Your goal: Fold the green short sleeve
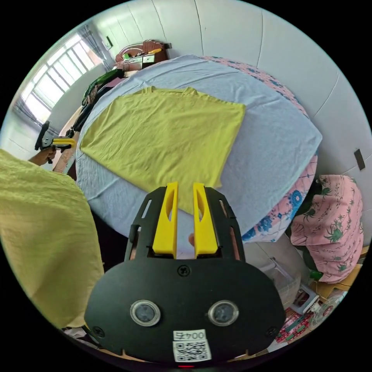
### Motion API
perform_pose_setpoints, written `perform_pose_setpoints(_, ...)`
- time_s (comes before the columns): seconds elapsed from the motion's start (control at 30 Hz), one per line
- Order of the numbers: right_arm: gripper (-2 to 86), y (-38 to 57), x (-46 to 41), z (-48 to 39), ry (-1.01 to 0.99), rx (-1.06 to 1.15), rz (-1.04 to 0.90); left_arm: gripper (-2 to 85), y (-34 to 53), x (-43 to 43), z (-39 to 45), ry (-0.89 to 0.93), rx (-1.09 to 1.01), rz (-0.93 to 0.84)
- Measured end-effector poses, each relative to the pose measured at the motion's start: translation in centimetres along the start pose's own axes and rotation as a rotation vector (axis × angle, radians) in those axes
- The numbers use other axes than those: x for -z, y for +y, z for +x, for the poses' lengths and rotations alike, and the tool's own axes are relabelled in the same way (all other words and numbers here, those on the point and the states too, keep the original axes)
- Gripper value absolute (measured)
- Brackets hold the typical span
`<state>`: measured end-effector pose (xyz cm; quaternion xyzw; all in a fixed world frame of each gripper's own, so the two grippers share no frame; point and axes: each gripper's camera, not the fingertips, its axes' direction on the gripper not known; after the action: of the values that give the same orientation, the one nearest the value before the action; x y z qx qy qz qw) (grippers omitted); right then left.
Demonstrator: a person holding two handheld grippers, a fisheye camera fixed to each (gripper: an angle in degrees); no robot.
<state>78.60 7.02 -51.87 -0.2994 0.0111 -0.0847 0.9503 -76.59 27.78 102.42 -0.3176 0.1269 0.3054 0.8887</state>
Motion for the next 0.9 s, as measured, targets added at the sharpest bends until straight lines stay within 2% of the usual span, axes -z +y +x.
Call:
perform_pose_setpoints(0.1,5.7,-1.4,-1.9,0.1,-0.002,-0.009,-0.037,3.7,-1.5,-0.3,0.3,0.009,0.011,0.067)
perform_pose_setpoints(0.3,0.0,-2.3,-4.5,3.9,0.039,-0.14,-0.118,2.5,-3.4,-5.5,-1.5,-0.014,0.074,-0.046)
perform_pose_setpoints(0.43,-0.1,-2.8,-4.1,6.3,-0.007,-0.193,-0.116,2.3,-2.7,-7.1,-4.4,0.093,0.172,0.003)
perform_pose_setpoints(0.5,0.3,-3.2,-3.9,7.3,-0.026,-0.226,-0.123,2.2,-2.9,-7.2,-5.2,0.085,0.192,-0.009)
perform_pose_setpoints(0.73,4.1,-5.4,-1.2,7.8,0.044,-0.24,-0.049,1.9,-6.2,-4.6,-7.4,0.085,0.205,0.197)
perform_pose_setpoints(0.9,5.3,-6.5,-3.3,8.8,0.037,-0.256,-0.126,2.5,-9.1,-10.2,-8.3,0.068,0.146,0.079)
